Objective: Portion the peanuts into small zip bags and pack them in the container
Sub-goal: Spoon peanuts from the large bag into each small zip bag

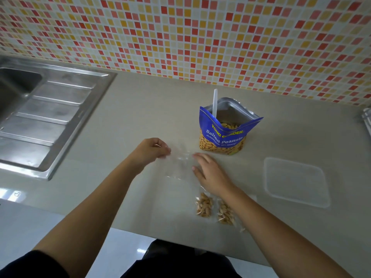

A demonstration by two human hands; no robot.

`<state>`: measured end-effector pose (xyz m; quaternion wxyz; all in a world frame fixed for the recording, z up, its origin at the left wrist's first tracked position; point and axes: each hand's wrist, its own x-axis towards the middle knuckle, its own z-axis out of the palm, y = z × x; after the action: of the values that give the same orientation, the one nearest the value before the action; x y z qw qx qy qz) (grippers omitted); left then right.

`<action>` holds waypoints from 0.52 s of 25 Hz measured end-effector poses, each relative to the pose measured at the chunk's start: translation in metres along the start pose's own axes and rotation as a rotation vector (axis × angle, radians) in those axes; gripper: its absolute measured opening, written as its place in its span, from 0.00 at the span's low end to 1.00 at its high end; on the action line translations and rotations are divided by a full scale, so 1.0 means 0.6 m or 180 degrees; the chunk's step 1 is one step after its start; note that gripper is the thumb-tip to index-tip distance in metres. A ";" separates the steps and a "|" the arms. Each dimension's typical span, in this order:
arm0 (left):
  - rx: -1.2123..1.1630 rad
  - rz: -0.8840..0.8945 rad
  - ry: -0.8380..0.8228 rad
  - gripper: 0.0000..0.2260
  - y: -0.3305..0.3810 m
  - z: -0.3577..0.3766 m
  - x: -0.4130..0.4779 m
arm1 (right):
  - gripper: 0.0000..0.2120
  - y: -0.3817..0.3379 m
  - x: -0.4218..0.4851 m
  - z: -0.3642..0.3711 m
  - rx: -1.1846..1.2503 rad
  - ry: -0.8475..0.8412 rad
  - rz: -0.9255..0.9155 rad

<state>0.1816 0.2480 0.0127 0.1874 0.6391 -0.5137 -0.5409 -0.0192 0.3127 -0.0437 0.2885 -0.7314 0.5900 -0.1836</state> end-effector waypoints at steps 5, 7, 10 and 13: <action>0.0104 0.0697 -0.0287 0.07 0.084 -0.041 -0.049 | 0.07 -0.073 -0.012 -0.107 0.0867 0.1245 -0.0468; 0.0207 0.0873 -0.0482 0.08 0.119 -0.044 -0.064 | 0.09 -0.092 -0.010 -0.156 0.1345 0.1274 -0.0181; 0.0275 0.1064 -0.0799 0.06 0.163 -0.029 -0.074 | 0.14 -0.102 0.004 -0.218 0.2032 0.0697 0.0334; 0.0356 0.1238 -0.0951 0.07 0.200 -0.006 -0.072 | 0.09 -0.094 0.008 -0.252 0.2244 0.0546 0.0456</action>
<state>0.1354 0.2356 0.1307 0.1743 0.4506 -0.6781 -0.5538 -0.0675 0.2844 0.1077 0.4844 -0.5259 0.5622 -0.4155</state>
